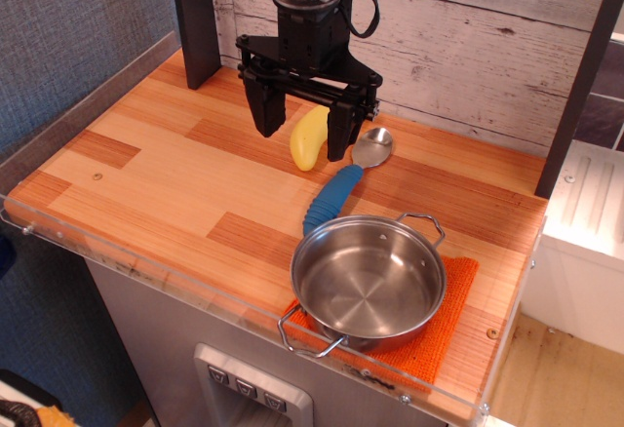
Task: Move the pot from edge to corner of the table.
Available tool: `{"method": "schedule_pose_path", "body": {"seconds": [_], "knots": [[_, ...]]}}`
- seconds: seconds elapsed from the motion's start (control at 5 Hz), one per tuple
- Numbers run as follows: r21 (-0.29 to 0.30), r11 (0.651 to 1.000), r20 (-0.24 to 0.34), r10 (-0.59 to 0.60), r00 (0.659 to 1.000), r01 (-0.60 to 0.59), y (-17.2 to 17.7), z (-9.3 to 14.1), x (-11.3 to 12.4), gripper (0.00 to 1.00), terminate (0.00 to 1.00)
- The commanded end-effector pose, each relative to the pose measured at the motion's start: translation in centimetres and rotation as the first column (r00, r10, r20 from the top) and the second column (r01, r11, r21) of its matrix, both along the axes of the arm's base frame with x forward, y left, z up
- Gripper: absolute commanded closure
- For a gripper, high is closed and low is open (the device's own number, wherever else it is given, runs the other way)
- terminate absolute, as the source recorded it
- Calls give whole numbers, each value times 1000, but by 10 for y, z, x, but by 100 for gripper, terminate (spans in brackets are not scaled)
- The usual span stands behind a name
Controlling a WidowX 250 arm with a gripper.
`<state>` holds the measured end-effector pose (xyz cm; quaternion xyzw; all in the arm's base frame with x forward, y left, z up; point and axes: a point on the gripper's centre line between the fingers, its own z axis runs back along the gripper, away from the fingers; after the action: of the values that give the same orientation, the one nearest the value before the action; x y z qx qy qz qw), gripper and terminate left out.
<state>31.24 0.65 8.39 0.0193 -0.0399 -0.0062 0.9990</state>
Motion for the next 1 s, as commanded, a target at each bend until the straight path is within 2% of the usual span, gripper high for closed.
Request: {"method": "schedule_pose_path", "body": {"seconds": [0.0, 0.4, 0.6, 0.8], "knots": [[0, 1000, 0, 0, 1000, 0, 0, 0, 0, 0, 0], [14, 995, 3, -104, 995, 104, -23, -5, -38, 0, 0], [32, 991, -3, -131, 991, 131, -28, -10, -50, 0, 0], [29, 991, -35, -133, 990, 134, -30, -28, -50, 0, 0]]}}
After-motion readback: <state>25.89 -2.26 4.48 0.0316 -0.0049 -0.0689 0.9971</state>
